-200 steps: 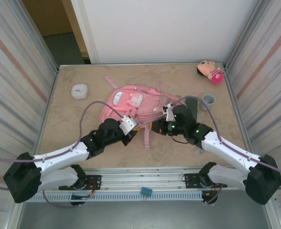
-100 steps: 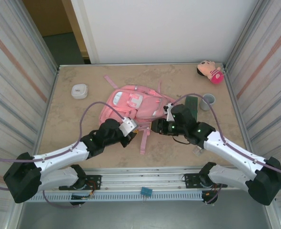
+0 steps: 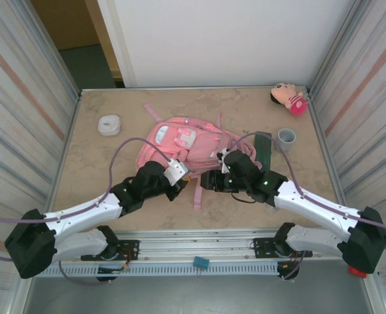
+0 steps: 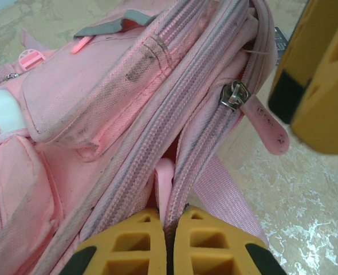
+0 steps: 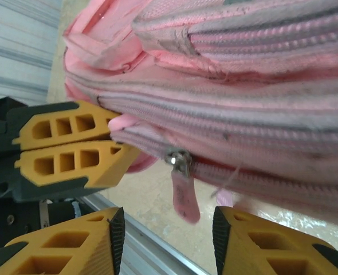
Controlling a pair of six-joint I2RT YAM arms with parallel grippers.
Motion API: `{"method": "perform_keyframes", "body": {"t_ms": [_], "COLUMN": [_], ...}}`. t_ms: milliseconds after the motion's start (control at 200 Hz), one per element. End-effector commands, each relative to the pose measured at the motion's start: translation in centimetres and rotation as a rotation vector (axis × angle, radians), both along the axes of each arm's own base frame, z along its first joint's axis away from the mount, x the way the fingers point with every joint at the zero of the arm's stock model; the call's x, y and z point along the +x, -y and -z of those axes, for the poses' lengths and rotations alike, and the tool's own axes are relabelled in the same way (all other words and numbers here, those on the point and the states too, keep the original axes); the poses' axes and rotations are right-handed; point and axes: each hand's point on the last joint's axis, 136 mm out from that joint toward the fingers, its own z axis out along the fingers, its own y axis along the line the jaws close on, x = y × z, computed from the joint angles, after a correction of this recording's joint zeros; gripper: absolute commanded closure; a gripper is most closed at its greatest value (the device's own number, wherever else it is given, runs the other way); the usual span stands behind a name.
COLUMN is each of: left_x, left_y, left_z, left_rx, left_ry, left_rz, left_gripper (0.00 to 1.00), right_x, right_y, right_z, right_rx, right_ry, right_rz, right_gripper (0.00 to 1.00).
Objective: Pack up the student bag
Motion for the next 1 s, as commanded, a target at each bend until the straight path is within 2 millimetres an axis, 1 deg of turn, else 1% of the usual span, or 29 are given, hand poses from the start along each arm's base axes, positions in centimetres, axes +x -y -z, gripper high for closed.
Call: {"method": "perform_keyframes", "body": {"t_ms": [0,80,140,210,286,336,401,451,531,737,812,832,852,907,992], "left_x": [0.4,0.3,0.3,0.4,0.4,0.4,0.5,0.6,0.9,1.4,1.5,1.5,1.5,1.5,1.5], "left_y": [2.0,1.9,1.9,1.6,1.5,1.4,1.3,1.1,0.6,-1.0,-1.5,-1.6,-1.7,-1.9,-2.0], "left_z": [-6.2,-6.3,-6.2,-6.0,-5.9,-6.0,-5.8,-5.7,-5.2,-3.9,-3.4,-3.4,-3.4,-3.1,-2.8], "left_rx": [-0.178,-0.18,-0.175,-0.161,-0.159,-0.16,-0.154,-0.144,-0.116,-0.028,-0.005,-0.001,-0.001,0.006,0.011], "left_ry": [0.09,0.093,0.094,0.094,0.096,0.099,0.1,0.101,0.1,0.113,0.119,0.121,0.123,0.124,0.117], "left_rz": [0.037,0.042,0.042,0.033,0.028,0.025,0.018,0.008,-0.023,-0.082,-0.095,-0.1,-0.102,-0.106,-0.113], "left_gripper": [1.0,1.0,1.0,1.0,1.0,1.0,1.0,1.0,1.0,1.0,1.0,1.0,1.0,1.0,1.0], "right_x": [1.1,1.8,2.3,2.8,2.9,3.0,2.9,2.9,2.9,2.8,2.6,2.6,2.4,2.2,1.7], "right_y": [-1.1,-1.4,-1.1,-0.3,0.6,0.9,1.3,1.8,3.1,7.9,9.3,9.4,9.7,9.8,8.5], "right_z": [-0.3,-0.2,0.0,0.4,0.9,1.0,1.0,1.0,0.7,0.1,0.6,0.7,0.0,0.0,-0.6], "right_rx": [0.057,0.06,0.049,0.008,-0.03,-0.033,-0.04,-0.054,-0.099,-0.219,-0.251,-0.254,-0.24,-0.229,-0.171], "right_ry": [0.022,0.034,0.034,0.035,0.034,0.032,0.033,0.037,0.051,0.065,0.045,0.038,0.053,0.047,0.055], "right_rz": [-0.022,-0.021,-0.006,0.019,0.038,0.042,0.05,0.059,0.083,0.144,0.148,0.144,0.144,0.126,0.045], "right_gripper": [0.56,0.6,0.68,0.8,0.88,0.94,1.0,1.0,1.0,1.0,1.0,1.0,1.0,1.0,1.0]}}
